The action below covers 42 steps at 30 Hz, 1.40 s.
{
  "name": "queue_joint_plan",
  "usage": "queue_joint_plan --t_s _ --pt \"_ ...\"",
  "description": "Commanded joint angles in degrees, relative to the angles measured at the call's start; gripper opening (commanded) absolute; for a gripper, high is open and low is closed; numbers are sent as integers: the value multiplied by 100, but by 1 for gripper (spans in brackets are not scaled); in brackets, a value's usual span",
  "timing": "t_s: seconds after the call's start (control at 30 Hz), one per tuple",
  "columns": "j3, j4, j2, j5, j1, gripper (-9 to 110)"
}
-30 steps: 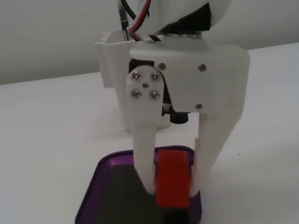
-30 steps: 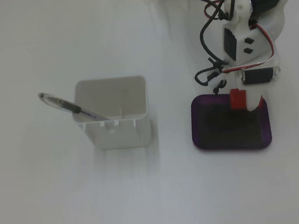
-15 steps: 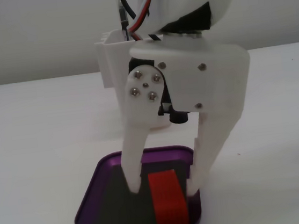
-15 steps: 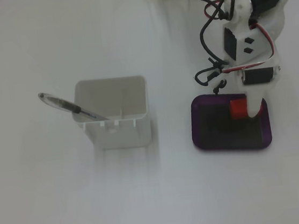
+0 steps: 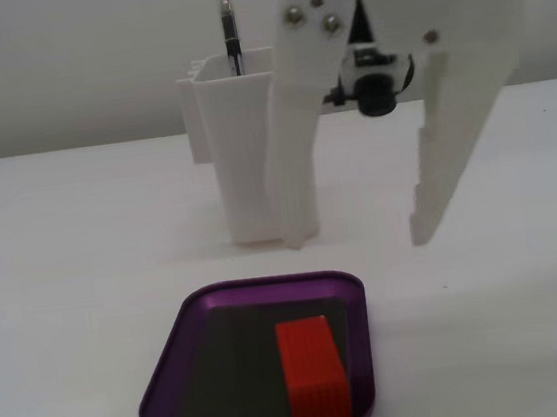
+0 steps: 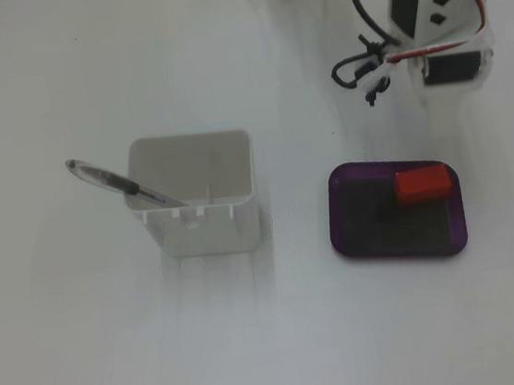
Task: Pick up the red cube and place it in the box.
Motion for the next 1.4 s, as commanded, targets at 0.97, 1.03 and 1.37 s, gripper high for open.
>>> queue_joint_plan --t_s 0.97,1.03,1.37 --pt "8754 -1327 8877 -1318 1556 18" --pt "9492 -1652 9501 -1477 1723 18" --pt "11953 -2426 12401 -1521 1969 18"
